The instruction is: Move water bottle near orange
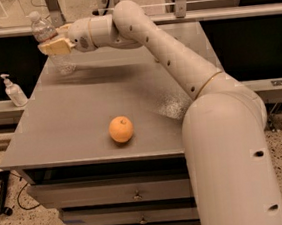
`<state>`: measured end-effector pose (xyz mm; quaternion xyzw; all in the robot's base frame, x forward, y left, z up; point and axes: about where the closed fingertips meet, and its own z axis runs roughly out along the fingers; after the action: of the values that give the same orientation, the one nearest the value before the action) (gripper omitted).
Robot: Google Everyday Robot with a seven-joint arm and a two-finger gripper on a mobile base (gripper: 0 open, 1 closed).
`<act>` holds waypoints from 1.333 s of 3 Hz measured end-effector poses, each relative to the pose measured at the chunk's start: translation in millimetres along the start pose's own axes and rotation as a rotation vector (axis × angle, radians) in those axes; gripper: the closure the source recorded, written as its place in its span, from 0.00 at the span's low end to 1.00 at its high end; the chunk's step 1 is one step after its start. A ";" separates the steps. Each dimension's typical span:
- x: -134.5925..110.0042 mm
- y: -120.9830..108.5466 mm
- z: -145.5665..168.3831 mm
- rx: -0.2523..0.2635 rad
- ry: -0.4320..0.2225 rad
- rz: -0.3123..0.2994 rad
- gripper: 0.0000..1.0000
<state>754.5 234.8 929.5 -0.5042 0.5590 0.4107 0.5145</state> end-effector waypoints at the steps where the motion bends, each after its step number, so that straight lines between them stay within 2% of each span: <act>1: -4.5 -0.2 -23.9 0.039 -0.011 -0.011 0.88; 2: -13.8 10.2 -67.4 0.091 -0.023 -0.010 1.00; 3: -5.1 46.8 -126.1 0.130 -0.010 0.026 1.00; 4: -5.1 46.8 -126.0 0.129 -0.010 0.026 1.00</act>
Offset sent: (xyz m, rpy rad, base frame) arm -0.0487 -0.1359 0.0281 0.0235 -0.0200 -0.1735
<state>687.8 119.5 948.6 -0.4604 0.5881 0.3830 0.5436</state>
